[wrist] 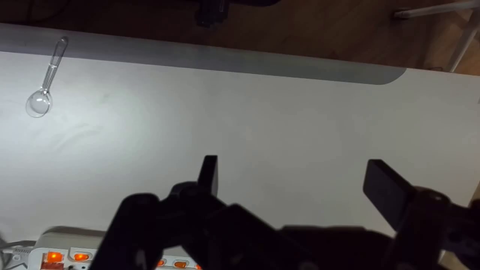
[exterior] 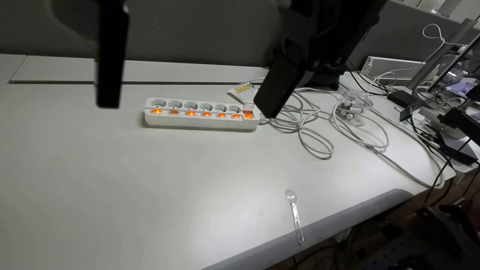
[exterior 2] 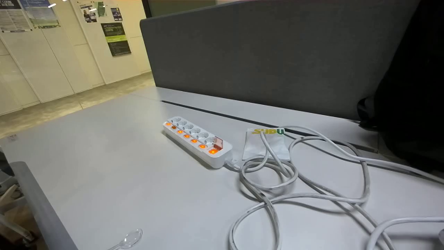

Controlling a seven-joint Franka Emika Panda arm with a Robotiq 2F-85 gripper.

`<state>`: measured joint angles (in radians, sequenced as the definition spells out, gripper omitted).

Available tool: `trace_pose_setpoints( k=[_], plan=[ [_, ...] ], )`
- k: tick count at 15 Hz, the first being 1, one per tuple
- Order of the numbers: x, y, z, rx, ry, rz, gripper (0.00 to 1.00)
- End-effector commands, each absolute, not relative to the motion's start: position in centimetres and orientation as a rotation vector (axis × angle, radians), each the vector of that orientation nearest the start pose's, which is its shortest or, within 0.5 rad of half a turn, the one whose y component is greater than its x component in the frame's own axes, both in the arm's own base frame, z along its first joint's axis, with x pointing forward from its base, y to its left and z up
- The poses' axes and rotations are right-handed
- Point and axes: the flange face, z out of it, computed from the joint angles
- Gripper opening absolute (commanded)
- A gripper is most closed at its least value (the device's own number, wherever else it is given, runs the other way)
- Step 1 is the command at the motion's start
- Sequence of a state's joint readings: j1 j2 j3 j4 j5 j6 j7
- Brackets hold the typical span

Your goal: Turn on the second switch from the left

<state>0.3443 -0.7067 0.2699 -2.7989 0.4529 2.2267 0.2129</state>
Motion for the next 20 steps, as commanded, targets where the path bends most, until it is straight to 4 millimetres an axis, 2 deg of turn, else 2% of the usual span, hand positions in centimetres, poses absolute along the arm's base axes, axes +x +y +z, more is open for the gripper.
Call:
trace_pose_setpoints(
  k=[1, 5, 10, 11, 12, 13, 14, 20],
  plan=[
    [27.2, 19.9, 40.7, -2.901, -0.137, -0.072, 1.0],
    [29.6, 18.3, 41.6, -2.948, -0.057, -0.29, 1.0],
    [33.9, 13.8, 41.5, -2.935, 0.104, -0.437, 1.0],
    [34.8, 12.8, 41.4, -2.929, 0.145, -0.471, 0.75],
    [35.7, 11.9, 41.2, -2.926, 0.181, -0.499, 0.75],
    [36.5, 11.0, 41.0, -2.917, 0.217, -0.525, 0.69],
    [37.3, 10.1, 40.8, -2.91, 0.255, -0.555, 0.6],
    [42.4, 3.6, 39.4, -2.872, 0.481, -0.695, 0.19]
  ],
)
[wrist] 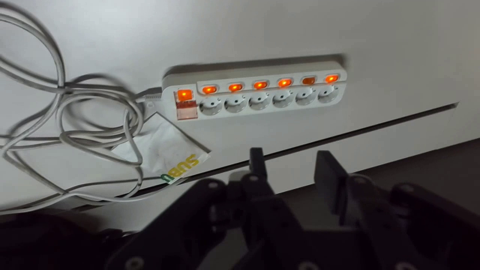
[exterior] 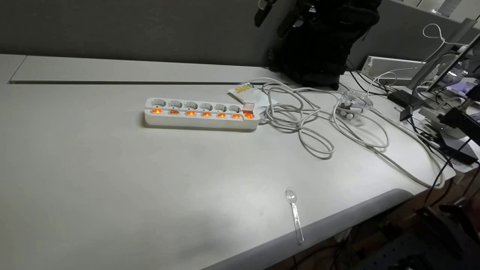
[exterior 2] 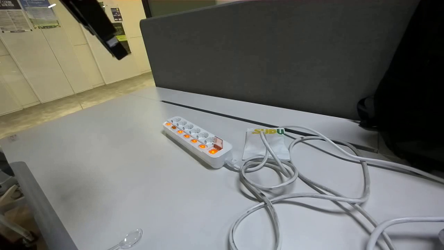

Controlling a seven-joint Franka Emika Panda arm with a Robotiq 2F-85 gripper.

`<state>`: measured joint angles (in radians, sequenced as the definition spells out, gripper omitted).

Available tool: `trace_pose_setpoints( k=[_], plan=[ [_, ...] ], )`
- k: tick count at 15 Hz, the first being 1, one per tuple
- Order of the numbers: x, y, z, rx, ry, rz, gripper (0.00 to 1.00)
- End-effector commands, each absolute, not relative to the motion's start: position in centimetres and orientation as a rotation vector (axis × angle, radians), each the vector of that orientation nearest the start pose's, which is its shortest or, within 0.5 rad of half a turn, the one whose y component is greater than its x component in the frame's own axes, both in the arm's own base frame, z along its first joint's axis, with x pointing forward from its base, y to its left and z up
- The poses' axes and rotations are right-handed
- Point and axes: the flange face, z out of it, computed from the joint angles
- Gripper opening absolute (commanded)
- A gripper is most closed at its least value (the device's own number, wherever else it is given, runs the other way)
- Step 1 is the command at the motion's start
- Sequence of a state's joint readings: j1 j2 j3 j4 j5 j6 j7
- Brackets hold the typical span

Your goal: Turn on the second switch from the left

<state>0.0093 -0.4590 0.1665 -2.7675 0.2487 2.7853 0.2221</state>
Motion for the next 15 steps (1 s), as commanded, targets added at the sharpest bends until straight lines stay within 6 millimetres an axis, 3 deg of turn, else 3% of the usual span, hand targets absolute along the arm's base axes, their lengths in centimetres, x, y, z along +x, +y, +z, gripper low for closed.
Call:
trace_pose_setpoints(
  k=[1, 3, 8, 9, 15],
  plan=[
    [43.1, 2.9, 39.1, -2.871, 0.502, -0.692, 0.12],
    [44.4, 1.9, 38.4, -2.852, 0.544, -0.67, 0.01],
    [46.9, 1.9, 36.8, -2.766, 0.608, -0.523, 0.0],
    [45.4, 1.6, 36.8, -2.803, 0.594, -0.573, 0.01],
    [46.4, 1.9, 36.3, -2.783, 0.602, -0.535, 0.01]
  ],
)
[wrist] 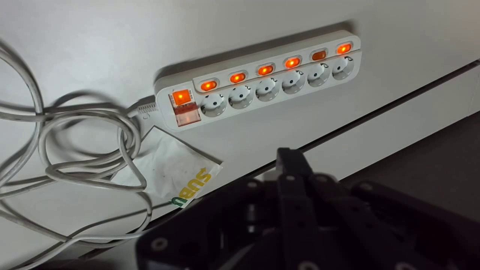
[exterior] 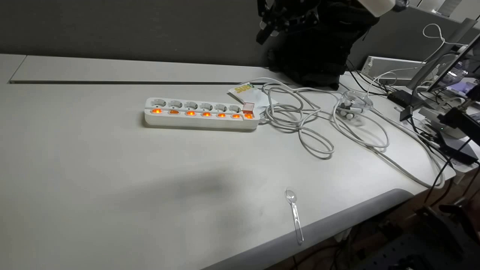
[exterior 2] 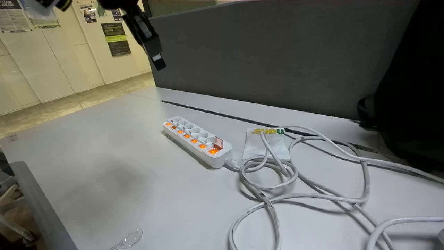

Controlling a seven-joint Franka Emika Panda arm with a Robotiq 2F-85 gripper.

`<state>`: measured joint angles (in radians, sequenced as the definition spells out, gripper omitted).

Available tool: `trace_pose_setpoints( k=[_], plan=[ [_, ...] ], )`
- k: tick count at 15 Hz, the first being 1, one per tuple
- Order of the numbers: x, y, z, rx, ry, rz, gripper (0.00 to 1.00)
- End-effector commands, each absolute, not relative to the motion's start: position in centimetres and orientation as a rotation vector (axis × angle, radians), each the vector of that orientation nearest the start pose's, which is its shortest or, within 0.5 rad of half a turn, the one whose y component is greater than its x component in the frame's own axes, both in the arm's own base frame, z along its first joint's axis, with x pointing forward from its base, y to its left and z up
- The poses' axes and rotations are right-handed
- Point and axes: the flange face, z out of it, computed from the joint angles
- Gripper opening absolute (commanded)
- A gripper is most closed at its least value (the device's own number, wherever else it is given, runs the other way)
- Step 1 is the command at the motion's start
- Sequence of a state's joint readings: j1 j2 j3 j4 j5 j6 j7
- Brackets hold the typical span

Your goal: Turn on the second switch from the left

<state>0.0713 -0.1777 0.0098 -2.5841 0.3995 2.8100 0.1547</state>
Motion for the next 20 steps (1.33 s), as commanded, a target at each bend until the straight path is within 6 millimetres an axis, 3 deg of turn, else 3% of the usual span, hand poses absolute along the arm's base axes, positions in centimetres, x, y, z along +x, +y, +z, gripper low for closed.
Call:
trace_pose_setpoints(
  k=[1, 5, 7, 12, 16, 20],
  plan=[
    [46.4, 1.9, 36.3, -2.783, 0.603, -0.534, 0.0],
    [49.8, 0.7, 34.4, -2.783, 0.664, -0.489, 0.0],
    [51.5, 1.2, 33.0, -2.781, 0.661, -0.388, 0.0],
    [55.7, 3.6, 29.3, -2.809, 0.652, -0.153, 0.0],
    [58.8, 6.0, 26.2, -2.865, 0.641, -0.123, 0.0],
    [60.5, 9.3, 23.2, -2.924, 0.585, -0.065, 0.0]
  ],
)
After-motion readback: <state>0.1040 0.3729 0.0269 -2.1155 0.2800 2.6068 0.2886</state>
